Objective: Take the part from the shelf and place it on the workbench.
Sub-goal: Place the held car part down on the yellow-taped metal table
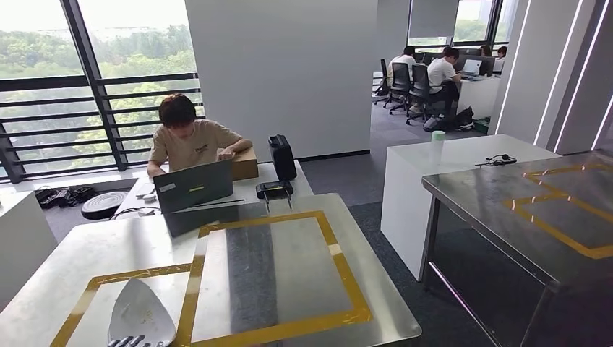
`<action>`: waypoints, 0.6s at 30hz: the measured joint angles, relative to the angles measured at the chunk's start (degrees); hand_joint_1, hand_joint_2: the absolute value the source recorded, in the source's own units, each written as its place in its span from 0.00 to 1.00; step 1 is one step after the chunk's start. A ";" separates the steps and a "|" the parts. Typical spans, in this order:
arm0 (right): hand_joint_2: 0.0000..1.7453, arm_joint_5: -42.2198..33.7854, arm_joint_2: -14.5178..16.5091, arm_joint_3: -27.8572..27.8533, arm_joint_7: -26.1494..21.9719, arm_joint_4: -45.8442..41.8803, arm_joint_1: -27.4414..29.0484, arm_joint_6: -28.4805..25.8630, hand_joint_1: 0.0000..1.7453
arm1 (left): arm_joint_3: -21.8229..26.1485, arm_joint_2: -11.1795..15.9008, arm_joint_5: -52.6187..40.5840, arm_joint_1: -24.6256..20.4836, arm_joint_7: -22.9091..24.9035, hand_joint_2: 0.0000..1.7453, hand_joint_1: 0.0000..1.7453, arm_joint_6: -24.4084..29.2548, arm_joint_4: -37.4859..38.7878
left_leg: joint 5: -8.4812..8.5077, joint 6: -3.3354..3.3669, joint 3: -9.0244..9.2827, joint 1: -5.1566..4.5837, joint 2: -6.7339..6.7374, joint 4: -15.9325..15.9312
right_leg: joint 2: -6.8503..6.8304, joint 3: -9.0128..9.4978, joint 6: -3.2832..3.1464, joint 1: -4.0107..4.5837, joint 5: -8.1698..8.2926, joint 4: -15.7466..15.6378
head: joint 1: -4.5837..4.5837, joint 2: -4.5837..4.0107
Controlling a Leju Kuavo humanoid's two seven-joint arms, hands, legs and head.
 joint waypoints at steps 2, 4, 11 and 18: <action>0.00 0.00 -0.02 0.00 0.02 0.00 -0.05 -0.01 0.00 | 0.01 0.20 0.04 0.15 0.12 0.00 0.00 0.06 -0.05 | 2.00 0.51 3.47 -0.56 0.10 -6.37 | -0.03 -0.53 0.40 0.16 0.94 -0.14 | 0.02 0.01; 0.00 0.01 -0.07 0.00 0.02 0.00 -0.06 -0.01 0.00 | 0.04 0.42 0.08 0.22 0.28 0.00 0.00 0.12 -0.08 | 2.73 0.62 3.93 -1.09 0.15 -8.20 | -0.09 -0.64 1.10 0.01 1.93 -0.49 | 0.04 0.00; 0.00 0.35 -0.31 0.02 -0.16 0.02 -0.03 0.44 0.00 | 0.08 0.53 0.25 0.56 0.52 0.00 0.00 0.08 -0.08 | 7.50 2.48 0.03 -0.72 0.48 -9.32 | -0.15 -4.54 3.14 -0.47 -8.49 11.24 | 0.17 -0.01; 0.00 0.41 -0.69 0.02 -0.62 0.02 -0.21 0.50 0.00 | 0.15 0.87 0.25 1.56 0.47 0.00 0.00 -0.03 -0.15 | 10.99 0.89 -5.23 -0.49 0.59 -7.89 | -0.18 7.51 2.69 -0.38 -6.72 0.81 | 0.20 0.00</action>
